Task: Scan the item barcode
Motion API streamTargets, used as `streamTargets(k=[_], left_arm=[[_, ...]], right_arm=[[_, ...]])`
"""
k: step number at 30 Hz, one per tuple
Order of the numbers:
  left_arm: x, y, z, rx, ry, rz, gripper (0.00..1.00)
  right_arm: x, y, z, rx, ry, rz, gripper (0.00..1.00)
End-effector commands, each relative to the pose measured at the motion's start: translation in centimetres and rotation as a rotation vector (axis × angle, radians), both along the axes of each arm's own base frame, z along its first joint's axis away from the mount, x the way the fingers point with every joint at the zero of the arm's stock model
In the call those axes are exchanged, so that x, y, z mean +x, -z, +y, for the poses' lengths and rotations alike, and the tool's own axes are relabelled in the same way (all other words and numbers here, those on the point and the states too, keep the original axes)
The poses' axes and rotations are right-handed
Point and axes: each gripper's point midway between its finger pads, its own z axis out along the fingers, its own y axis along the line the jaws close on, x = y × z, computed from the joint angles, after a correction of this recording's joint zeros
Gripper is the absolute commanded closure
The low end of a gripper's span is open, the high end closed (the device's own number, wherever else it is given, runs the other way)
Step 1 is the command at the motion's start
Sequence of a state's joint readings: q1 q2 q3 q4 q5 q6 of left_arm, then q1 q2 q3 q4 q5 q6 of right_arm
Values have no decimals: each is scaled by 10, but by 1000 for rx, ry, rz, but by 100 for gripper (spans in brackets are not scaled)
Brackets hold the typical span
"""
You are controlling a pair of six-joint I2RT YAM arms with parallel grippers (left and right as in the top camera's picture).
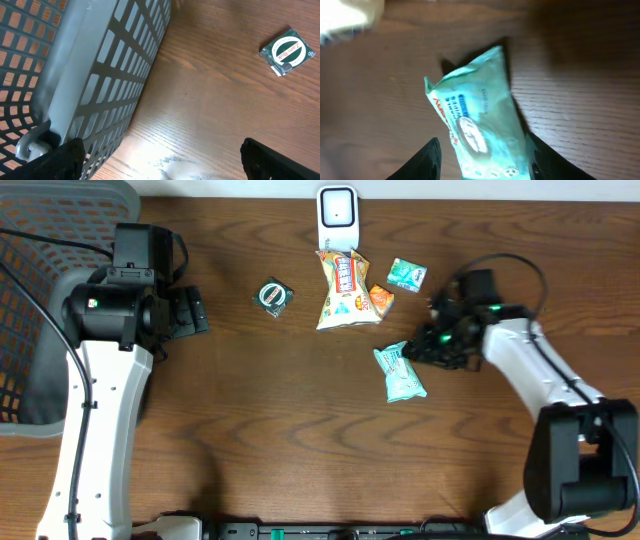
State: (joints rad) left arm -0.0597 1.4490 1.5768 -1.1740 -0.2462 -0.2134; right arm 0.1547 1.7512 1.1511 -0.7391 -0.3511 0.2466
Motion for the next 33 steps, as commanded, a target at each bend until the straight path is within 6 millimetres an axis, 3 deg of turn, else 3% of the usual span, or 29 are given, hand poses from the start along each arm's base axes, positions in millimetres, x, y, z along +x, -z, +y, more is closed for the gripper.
streamTargets(k=[1, 8, 15, 16, 17, 20, 22, 27, 31, 32, 33], left_arm=[[-1, -6, 5, 12, -17, -15, 2], [-1, -6, 5, 12, -17, -15, 2], [-1, -6, 5, 12, -17, -15, 2], [-1, -6, 5, 12, -18, -15, 2], [-1, -6, 5, 12, -18, -15, 2], [-1, -6, 5, 12, -17, -15, 2], [-1, -6, 5, 12, -18, -15, 2], [-1, -6, 5, 12, -18, -15, 2], [-1, -6, 5, 12, -17, -15, 2], [-1, -6, 5, 12, -17, -15, 2], [-1, -6, 5, 12, -17, -15, 2]], right_arm=[[-1, 5, 4, -190, -74, -55, 51], [-9, 18, 12, -467, -125, -112, 46], [-11, 50, 23, -507, -172, -84, 46], [-11, 56, 23, -512, -176, -72, 49], [-13, 61, 23, -518, -180, -59, 58], [-17, 71, 20, -530, -187, -29, 94], [-15, 69, 21, -526, -185, -35, 99], [8, 31, 32, -496, -172, -118, 99], [36, -28, 32, -519, -150, -226, 99], [50, -57, 27, -544, -114, -289, 99], [58, -72, 26, -548, -94, -328, 99]])
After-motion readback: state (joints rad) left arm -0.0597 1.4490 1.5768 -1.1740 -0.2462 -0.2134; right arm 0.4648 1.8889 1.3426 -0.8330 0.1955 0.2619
